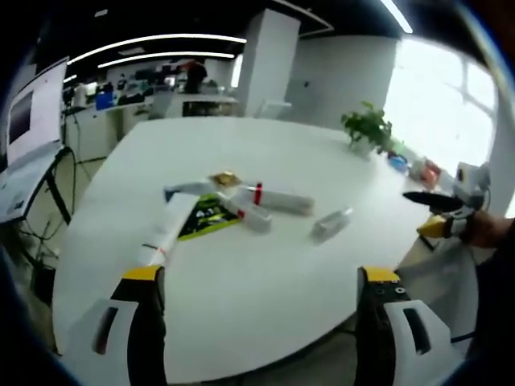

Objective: Arrange the skincare products in the storage area until every visible bottle or jar stands upright without overlapping.

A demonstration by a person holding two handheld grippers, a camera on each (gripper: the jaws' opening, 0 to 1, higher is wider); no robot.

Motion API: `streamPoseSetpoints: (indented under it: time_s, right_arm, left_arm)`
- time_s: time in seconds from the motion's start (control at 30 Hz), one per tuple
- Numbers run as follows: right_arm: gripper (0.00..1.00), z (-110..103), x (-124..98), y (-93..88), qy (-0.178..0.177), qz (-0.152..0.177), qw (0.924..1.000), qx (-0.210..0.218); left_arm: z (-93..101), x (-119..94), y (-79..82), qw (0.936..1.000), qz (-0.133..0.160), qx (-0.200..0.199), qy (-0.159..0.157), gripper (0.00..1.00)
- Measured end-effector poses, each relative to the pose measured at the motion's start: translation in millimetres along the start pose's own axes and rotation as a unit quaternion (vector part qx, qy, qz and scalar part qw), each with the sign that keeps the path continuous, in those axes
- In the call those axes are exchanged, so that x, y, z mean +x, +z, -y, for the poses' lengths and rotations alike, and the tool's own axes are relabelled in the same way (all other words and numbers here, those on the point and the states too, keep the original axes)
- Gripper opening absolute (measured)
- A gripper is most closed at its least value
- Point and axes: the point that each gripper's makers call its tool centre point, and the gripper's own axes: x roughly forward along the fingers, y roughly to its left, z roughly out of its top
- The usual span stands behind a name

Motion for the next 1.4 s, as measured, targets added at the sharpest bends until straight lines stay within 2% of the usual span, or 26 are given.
streamPoseSetpoints:
  time_s: [0.23, 0.5, 0.53, 0.83, 1.1, 1.4]
  right_arm:
    - [0.96, -3.1, 0.5, -1.3, 0.007, -0.006, 1.0000, 0.000]
    - [0.96, -1.1, 0.8, 0.1, 0.014, -0.004, 0.9999, 0.004]
    - [0.96, -0.3, 1.0, -0.7, 0.014, -0.005, 0.9999, 0.003]
    - [0.96, 1.7, 0.6, -1.3, 0.014, -0.006, 0.9999, 0.008]
    - [0.96, 4.3, 3.0, -0.9, 0.014, -0.010, 0.9999, 0.004]
    - [0.95, 1.8, 5.6, -3.5, 0.024, -0.021, 0.9995, 0.004]
  left_arm:
    - [-16.9, -9.3, 9.9, 0.9999, 0.006, -0.002, 0.013, 0.90]
    - [-40.1, 0.9, 22.2, 0.9996, -0.011, 0.006, 0.025, 0.89]
    - [-36.7, 1.8, 23.9, 0.9996, -0.012, 0.007, 0.025, 0.89]
    - [-55.9, 21.2, 34.3, 0.9985, -0.039, 0.029, 0.027, 0.87]
    - [-60.5, 40.9, 34.4, 0.9968, -0.068, 0.038, 0.018, 0.85]
    - [-78.1, 62.1, 33.1, 0.9933, -0.103, 0.049, 0.016, 0.83]
